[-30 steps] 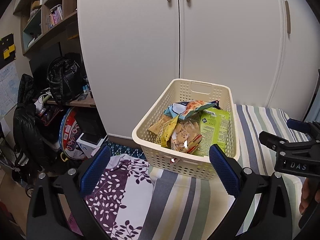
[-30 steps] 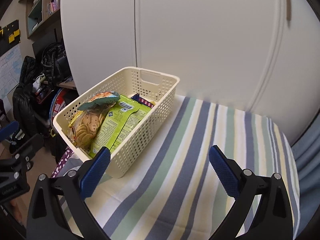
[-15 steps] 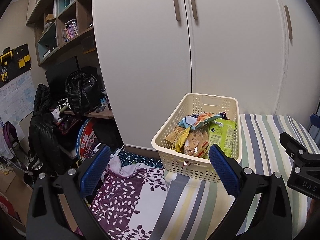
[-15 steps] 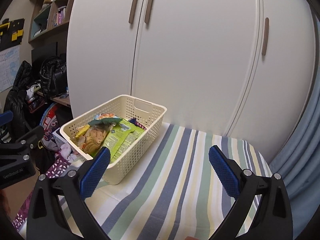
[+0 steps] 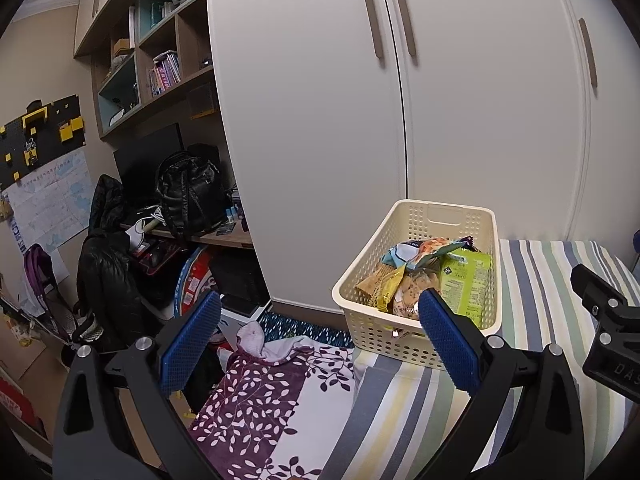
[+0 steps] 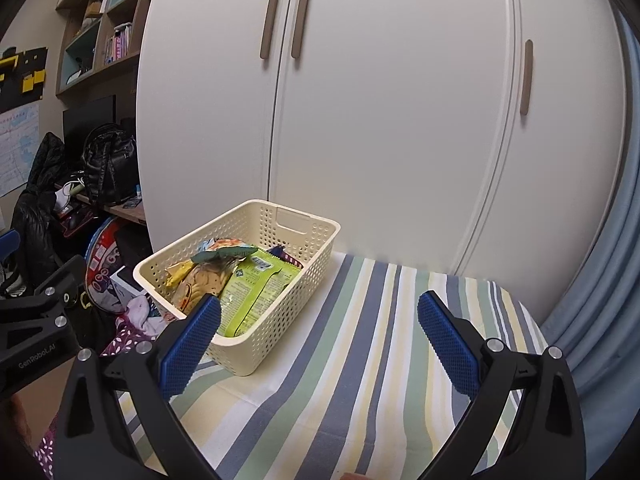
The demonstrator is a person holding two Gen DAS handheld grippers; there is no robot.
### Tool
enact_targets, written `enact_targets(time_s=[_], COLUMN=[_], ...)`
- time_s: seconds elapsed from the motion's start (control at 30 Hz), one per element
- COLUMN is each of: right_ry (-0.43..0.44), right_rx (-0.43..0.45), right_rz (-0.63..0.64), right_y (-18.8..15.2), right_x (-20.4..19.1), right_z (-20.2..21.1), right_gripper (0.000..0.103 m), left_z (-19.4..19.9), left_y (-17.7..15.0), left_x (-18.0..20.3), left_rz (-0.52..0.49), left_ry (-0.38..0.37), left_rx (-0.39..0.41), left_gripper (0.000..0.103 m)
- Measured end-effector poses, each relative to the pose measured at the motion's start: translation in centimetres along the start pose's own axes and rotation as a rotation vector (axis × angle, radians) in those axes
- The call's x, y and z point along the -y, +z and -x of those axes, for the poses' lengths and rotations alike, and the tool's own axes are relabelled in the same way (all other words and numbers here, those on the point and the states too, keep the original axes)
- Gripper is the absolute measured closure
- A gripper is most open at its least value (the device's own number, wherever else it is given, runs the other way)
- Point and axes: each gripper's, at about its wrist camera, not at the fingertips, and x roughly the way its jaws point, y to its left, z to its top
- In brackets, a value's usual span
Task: Organize snacks
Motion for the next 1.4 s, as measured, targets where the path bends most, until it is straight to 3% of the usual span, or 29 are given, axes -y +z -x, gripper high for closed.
enact_targets(time_s=[0.13,0.37,1.4], right_ry=[0.0,-0.029,0.008], right_rx=[0.003,0.016,-0.057], right_rz=[0.01,0.058,0.136], right_y=[-0.2,-0.2,-0.6], right_x=[-0.3,-1.1,-3.8], right_z=[0.2,0.2,-2.7], right_gripper=[0.005,0.005,0.005], left_z=[0.4,0.8,-1.8], left_y=[-0.1,-0.2,-1.2], left_x=[-0.2,0.8,0.7], left_rz=[0.017,-0.054,-0.072], left_ry=[0.006,0.1,0.11], left_rx=[0.005,0.039,-0.024], left_gripper=[0.003,0.003,0.003])
